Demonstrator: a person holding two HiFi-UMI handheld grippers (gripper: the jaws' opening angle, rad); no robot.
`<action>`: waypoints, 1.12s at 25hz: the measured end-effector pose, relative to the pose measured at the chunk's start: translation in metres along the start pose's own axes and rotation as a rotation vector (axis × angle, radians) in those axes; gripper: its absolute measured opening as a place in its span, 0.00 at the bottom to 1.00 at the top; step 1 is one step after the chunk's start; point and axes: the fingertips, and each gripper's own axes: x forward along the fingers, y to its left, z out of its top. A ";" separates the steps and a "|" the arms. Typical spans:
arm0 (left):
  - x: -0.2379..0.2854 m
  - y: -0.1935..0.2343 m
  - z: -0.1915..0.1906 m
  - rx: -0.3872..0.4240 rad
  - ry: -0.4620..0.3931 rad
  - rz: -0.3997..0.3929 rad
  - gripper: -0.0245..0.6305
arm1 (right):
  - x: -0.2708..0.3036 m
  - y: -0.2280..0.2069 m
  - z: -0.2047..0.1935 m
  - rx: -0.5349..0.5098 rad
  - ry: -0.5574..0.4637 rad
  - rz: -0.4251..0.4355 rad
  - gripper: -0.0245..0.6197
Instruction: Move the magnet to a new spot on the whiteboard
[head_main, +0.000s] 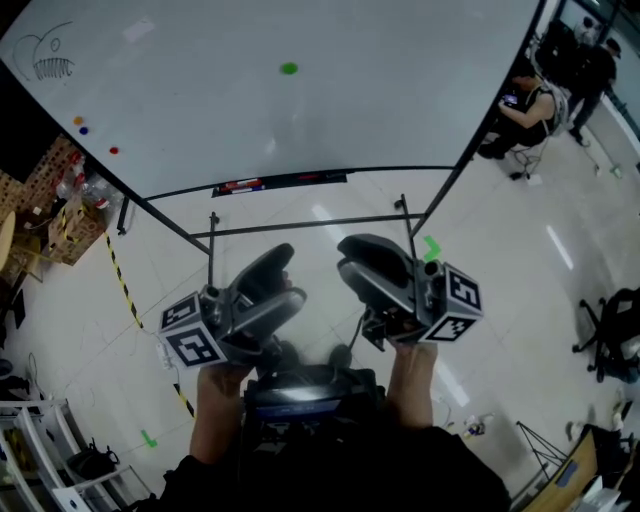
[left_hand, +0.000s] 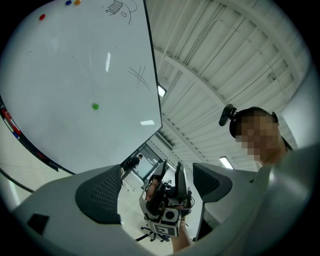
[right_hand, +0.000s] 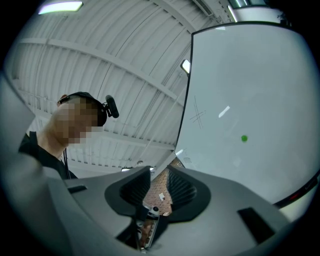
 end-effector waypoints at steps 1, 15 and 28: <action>-0.001 -0.001 0.002 0.001 -0.002 -0.005 0.71 | 0.001 0.001 -0.001 -0.005 0.002 -0.003 0.24; -0.043 0.015 0.032 -0.023 -0.028 -0.015 0.71 | 0.046 -0.006 -0.036 0.003 0.056 -0.042 0.20; -0.063 0.029 0.034 -0.066 -0.047 -0.014 0.71 | 0.052 -0.014 -0.054 0.018 0.063 -0.084 0.14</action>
